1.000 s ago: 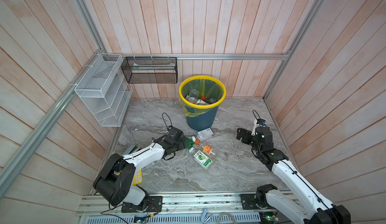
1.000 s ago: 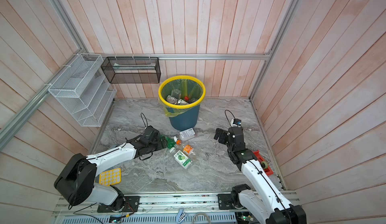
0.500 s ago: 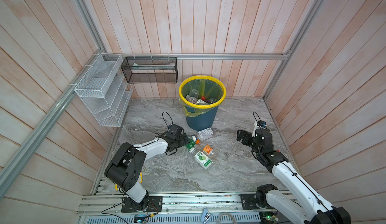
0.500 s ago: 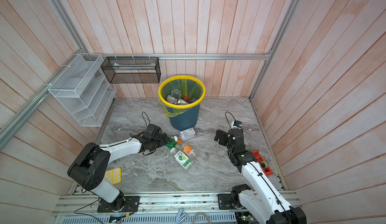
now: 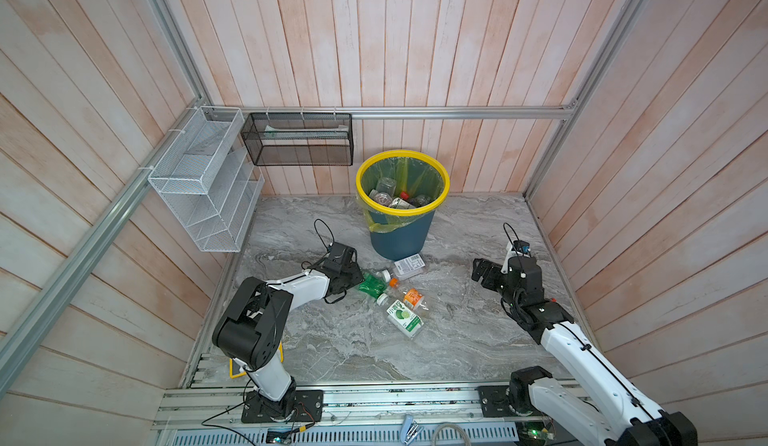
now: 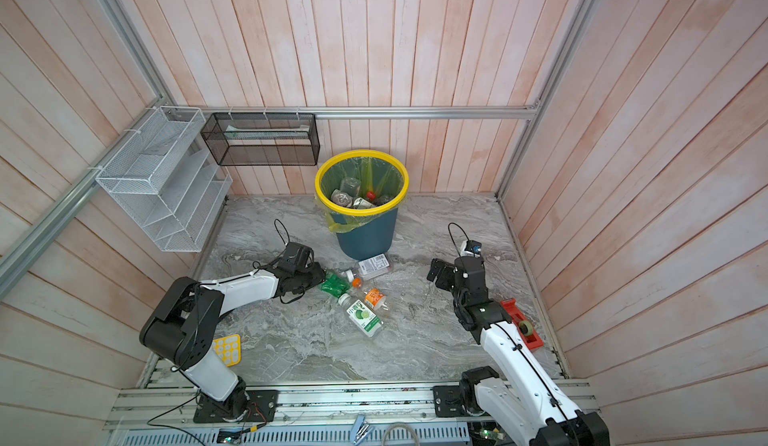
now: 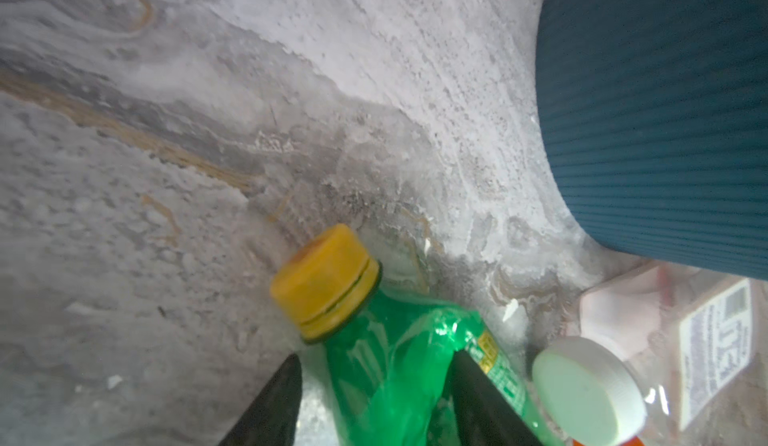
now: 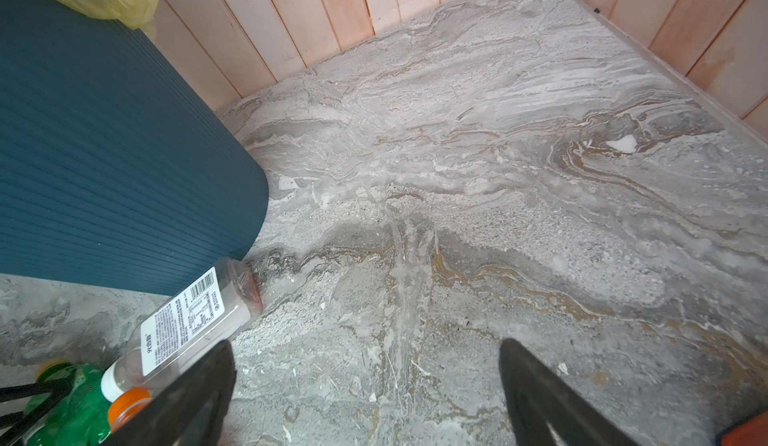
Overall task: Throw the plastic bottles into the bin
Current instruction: 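Reach the left gripper to the green yellow-cap bottle while the right arm withdraws, then close the left gripper on the green bottle and lift it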
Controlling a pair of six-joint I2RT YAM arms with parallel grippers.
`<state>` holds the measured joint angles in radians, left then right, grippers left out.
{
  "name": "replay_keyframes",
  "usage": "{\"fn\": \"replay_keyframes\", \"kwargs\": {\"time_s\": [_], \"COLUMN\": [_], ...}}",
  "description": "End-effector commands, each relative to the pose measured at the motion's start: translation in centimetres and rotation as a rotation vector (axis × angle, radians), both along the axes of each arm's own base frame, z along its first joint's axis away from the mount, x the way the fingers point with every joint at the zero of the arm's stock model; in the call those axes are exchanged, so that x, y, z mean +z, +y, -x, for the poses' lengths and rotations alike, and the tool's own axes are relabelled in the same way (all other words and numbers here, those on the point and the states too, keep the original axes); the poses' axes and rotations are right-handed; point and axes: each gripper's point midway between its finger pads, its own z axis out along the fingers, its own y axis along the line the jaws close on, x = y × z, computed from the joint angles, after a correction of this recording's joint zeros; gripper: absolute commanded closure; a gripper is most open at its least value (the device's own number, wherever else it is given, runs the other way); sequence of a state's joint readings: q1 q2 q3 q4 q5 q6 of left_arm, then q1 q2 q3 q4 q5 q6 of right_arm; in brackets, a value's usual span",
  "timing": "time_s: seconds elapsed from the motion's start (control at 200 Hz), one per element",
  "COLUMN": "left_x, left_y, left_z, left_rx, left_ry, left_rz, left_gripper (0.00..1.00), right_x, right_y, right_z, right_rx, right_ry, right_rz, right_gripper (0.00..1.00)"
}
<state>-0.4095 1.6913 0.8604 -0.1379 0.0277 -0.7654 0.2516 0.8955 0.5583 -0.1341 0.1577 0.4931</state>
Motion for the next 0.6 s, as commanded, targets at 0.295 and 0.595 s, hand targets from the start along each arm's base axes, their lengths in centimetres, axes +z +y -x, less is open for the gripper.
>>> {"fn": "replay_keyframes", "kwargs": {"time_s": [0.295,0.595], "left_x": [0.2,4.3], "left_y": [4.8,4.3], "left_z": [0.5,0.7], "left_rx": [0.014,0.035], "left_ry": [0.002,-0.088], "left_rz": [-0.129,-0.155], "left_gripper": [0.43,0.17], "right_x": [-0.3,-0.6], "right_y": [-0.8,-0.7], "right_z": [0.6,0.7], "right_rx": [-0.024,-0.022], "right_ry": [0.009,0.015], "right_rz": [0.022,0.015], "right_gripper": [0.01,0.01]}}
